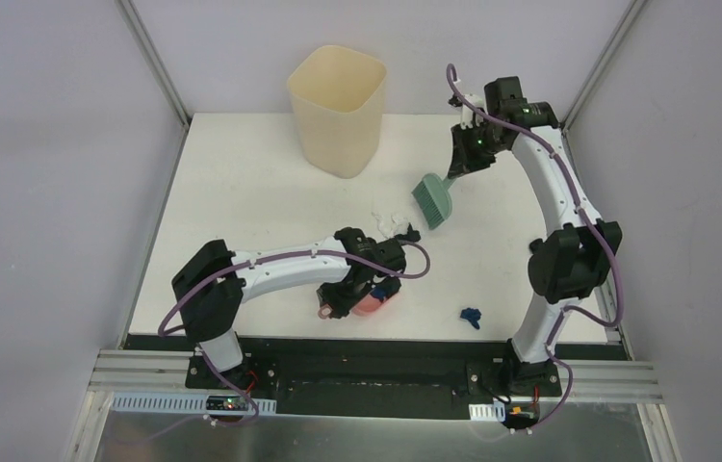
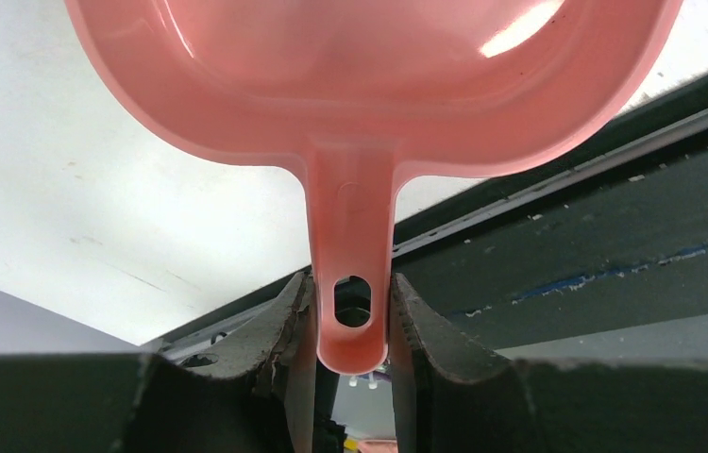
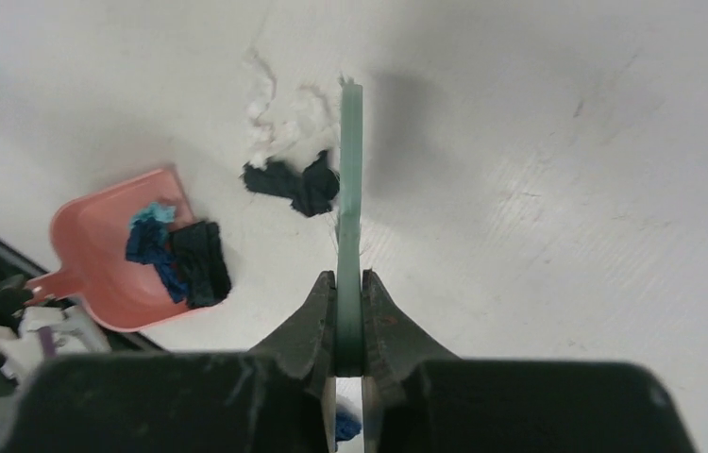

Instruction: Sweep away the paper scraps from the table

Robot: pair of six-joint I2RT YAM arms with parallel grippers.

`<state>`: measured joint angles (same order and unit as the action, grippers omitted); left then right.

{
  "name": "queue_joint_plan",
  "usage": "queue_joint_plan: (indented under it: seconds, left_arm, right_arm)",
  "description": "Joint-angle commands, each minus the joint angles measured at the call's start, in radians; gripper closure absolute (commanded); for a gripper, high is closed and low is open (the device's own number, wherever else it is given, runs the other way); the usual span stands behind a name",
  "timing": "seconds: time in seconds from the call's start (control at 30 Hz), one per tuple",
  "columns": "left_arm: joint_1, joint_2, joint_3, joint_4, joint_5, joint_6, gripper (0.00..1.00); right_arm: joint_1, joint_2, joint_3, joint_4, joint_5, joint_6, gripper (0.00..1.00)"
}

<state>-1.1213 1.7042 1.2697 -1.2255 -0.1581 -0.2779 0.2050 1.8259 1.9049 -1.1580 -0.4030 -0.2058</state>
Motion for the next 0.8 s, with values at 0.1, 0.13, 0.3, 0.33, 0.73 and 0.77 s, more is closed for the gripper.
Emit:
queue_joint_plan:
  seconds: [0.1,0.13,0.3,0.33,0.73,0.77]
  left_arm:
    - [0.062,-0.007,0.026,0.005,-0.049,-0.033,0.84]
    - [0.069,0.002,0.032,0.005,-0.048,-0.025,0.84]
    - [0.105,0.065,0.088,-0.007,-0.05,0.02,0.84]
    - [0.111,0.077,0.099,-0.01,-0.05,0.029,0.84]
    - [0.156,0.174,0.183,-0.01,-0.051,0.105,0.84]
    - [0.157,0.179,0.183,-0.004,-0.051,0.11,0.84]
  right_arm:
    - [0.034,0.134,0.112,0.062,0.232,0.038,1.0]
    - [0.045,0.158,0.127,0.051,0.24,0.038,1.0]
    - [0.135,0.237,0.181,0.022,0.309,0.022,1.0]
    - [0.153,0.247,0.188,0.016,0.308,0.02,1.0]
    - [0.291,0.202,0.11,-0.14,-0.05,0.006,1.0]
    - [0.292,0.183,0.092,-0.138,-0.073,0.009,1.0]
